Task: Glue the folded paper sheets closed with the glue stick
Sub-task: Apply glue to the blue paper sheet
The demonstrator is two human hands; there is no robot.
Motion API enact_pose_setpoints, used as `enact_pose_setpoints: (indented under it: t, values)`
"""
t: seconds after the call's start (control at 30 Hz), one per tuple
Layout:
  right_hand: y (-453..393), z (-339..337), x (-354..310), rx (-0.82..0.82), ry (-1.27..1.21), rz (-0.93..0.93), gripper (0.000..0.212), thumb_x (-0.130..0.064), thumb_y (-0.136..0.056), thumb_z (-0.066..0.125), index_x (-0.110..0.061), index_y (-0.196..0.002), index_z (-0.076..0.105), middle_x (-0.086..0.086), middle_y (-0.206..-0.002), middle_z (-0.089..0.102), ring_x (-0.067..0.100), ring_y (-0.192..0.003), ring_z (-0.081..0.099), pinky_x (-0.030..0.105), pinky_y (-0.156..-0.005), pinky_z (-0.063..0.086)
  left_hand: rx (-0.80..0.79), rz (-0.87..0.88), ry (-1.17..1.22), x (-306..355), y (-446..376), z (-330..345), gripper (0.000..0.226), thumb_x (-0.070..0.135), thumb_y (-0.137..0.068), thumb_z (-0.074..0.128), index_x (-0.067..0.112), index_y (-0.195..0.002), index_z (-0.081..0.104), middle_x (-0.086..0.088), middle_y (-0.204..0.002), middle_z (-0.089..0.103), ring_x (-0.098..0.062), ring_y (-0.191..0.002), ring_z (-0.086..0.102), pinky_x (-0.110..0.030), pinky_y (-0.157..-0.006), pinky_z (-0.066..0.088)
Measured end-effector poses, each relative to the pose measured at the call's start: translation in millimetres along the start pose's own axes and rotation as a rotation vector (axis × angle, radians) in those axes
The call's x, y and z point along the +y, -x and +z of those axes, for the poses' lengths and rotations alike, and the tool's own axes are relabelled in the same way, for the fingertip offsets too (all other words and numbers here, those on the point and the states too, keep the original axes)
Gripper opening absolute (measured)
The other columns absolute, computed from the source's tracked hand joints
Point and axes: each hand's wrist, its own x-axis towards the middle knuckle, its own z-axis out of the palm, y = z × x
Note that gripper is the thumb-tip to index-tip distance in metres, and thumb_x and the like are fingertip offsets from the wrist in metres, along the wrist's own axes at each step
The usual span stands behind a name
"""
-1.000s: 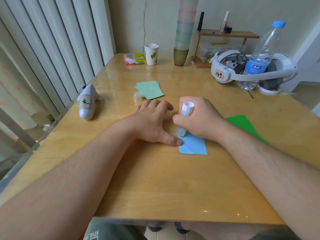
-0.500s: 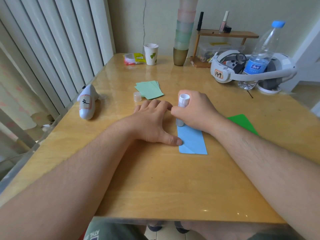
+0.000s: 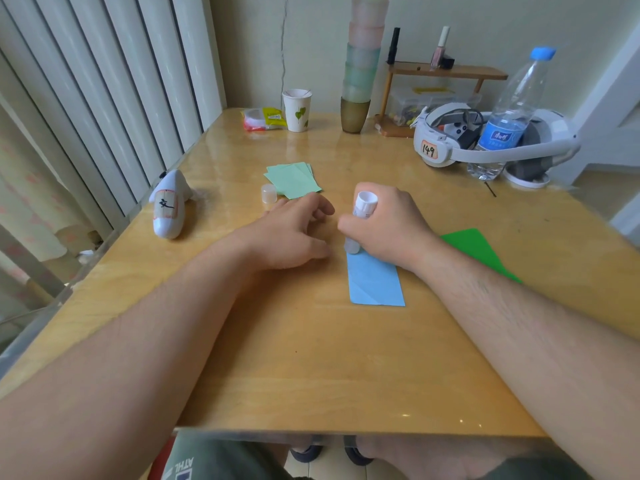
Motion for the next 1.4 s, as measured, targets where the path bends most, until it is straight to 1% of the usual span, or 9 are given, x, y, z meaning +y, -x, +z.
enact_pose_setpoints:
  t: [0.07,0.33,0.83,0.9,1.0,1.17,1.27,1.33,1.4]
  values:
    - [3,1,-1,-0.016,-0.013,0.000,0.034,-0.029,-0.075,0.070,-0.016,-0.066,0.040,-0.008,-0.053,0.037,0.013,-0.056,0.031,0.026,-0.047,0.026,0.042,0.016,0.026,-3,-1,2,0.051,0.039,-0.081,0.072,0.041,-0.126,0.049,0.015,-0.125,0.054,-0.015,-0.126,0.045,-0.043,-0.111,0.042]
    - [27,-2,-7,-0.087,0.019,-0.073,0.032,-0.027,-0.076,0.071,-0.008,-0.071,0.046,-0.005,-0.057,0.043,0.013,-0.057,0.034,0.027,-0.048,0.028,0.069,0.046,-0.061,-4,-1,7,0.049,0.060,-0.073,0.065,0.049,-0.116,0.044,0.017,-0.122,0.053,-0.016,-0.121,0.043,-0.045,-0.109,0.042]
    - [64,-12,-11,-0.136,-0.043,-0.123,0.039,-0.026,-0.077,0.075,-0.012,-0.066,0.041,-0.009,-0.054,0.035,0.012,-0.056,0.030,0.026,-0.049,0.026,0.023,0.055,-0.205,5,7,8,0.086,0.083,-0.053,0.053,0.047,-0.130,0.042,0.017,-0.130,0.044,-0.016,-0.126,0.033,-0.040,-0.112,0.029]
    - [63,-14,-7,-0.143,-0.122,-0.076,0.036,-0.031,-0.073,0.073,-0.014,-0.065,0.042,-0.011,-0.053,0.034,0.011,-0.056,0.031,0.031,-0.052,0.029,0.018,0.050,-0.212,5,7,8,0.086,0.086,-0.054,0.054,0.048,-0.130,0.042,0.017,-0.132,0.044,-0.016,-0.126,0.033,-0.040,-0.112,0.029]
    - [55,-21,-4,-0.052,-0.221,-0.026,0.030,-0.031,-0.069,0.066,-0.011,-0.066,0.044,-0.010,-0.053,0.034,0.012,-0.057,0.032,0.034,-0.053,0.030,0.021,0.040,-0.214,4,6,9,0.083,0.089,-0.056,0.056,0.050,-0.128,0.042,0.016,-0.134,0.045,-0.017,-0.127,0.033,-0.042,-0.113,0.029]
    - [40,-18,-3,0.056,-0.051,-0.013,0.031,-0.026,-0.078,0.071,-0.003,-0.076,0.049,0.002,-0.061,0.044,0.015,-0.060,0.035,0.039,-0.053,0.035,0.023,0.037,-0.217,4,5,9,0.082,0.090,-0.058,0.052,0.048,-0.127,0.043,0.014,-0.136,0.046,-0.018,-0.128,0.034,-0.042,-0.111,0.030]
    - [40,-12,-3,0.036,0.022,-0.023,0.031,-0.028,-0.077,0.071,-0.007,-0.074,0.049,0.007,-0.060,0.050,0.016,-0.060,0.036,0.035,-0.053,0.035,0.046,0.036,-0.222,4,4,9,0.069,0.082,-0.071,0.061,0.046,-0.128,0.044,0.014,-0.136,0.046,-0.016,-0.125,0.033,-0.041,-0.110,0.029]
    - [41,-10,-3,0.020,0.040,-0.029,0.033,-0.030,-0.076,0.070,-0.008,-0.073,0.046,0.007,-0.060,0.050,0.017,-0.059,0.036,0.034,-0.052,0.034,0.061,0.037,-0.210,5,4,9,0.058,0.071,-0.084,0.064,0.042,-0.130,0.046,0.012,-0.137,0.047,-0.016,-0.125,0.032,-0.042,-0.112,0.028]
    - [44,-8,-4,0.010,0.040,-0.036,0.034,-0.031,-0.076,0.071,-0.008,-0.074,0.045,0.001,-0.057,0.043,0.016,-0.059,0.033,0.034,-0.052,0.031,0.058,0.033,-0.193,7,5,9,0.060,0.072,-0.081,0.056,0.040,-0.131,0.047,0.013,-0.136,0.047,-0.016,-0.126,0.031,-0.041,-0.112,0.026]
